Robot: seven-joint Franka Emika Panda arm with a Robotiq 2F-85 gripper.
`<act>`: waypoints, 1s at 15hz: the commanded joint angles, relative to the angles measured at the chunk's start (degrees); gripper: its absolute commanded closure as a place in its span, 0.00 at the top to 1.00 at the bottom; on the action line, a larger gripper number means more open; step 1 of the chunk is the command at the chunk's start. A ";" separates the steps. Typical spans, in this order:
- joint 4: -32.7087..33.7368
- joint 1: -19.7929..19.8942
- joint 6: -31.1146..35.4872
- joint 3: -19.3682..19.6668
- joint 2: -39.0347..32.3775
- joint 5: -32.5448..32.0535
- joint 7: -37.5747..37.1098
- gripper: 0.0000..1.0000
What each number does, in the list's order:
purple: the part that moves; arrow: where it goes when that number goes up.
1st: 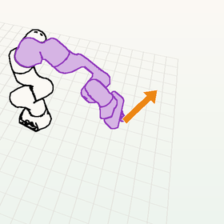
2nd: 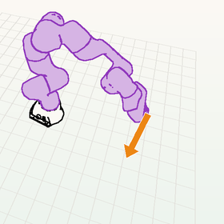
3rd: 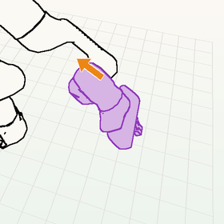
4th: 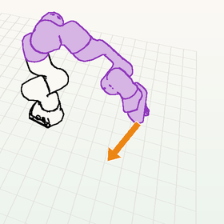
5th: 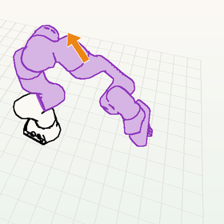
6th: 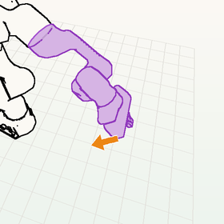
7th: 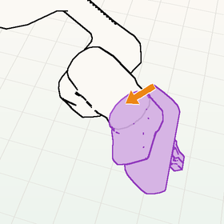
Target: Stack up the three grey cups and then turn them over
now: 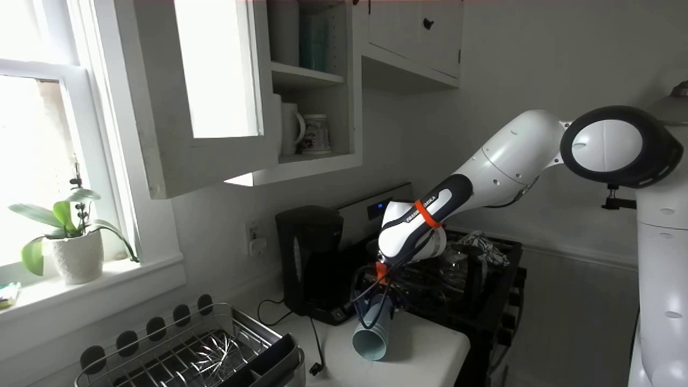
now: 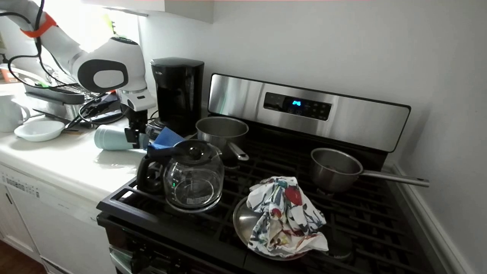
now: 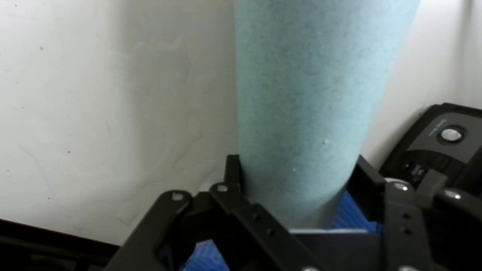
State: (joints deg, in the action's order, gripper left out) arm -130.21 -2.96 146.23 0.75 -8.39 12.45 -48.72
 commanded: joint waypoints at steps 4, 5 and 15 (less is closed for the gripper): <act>-1.19 -0.51 0.07 1.64 3.98 -9.83 -4.36 0.45; -1.14 -0.58 -0.15 1.58 4.26 -11.55 -5.10 0.45; -0.59 -2.07 -2.19 0.39 6.96 -32.33 -19.18 0.45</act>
State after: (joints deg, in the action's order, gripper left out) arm -130.26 -4.04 145.88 1.70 -3.90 -13.24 -61.93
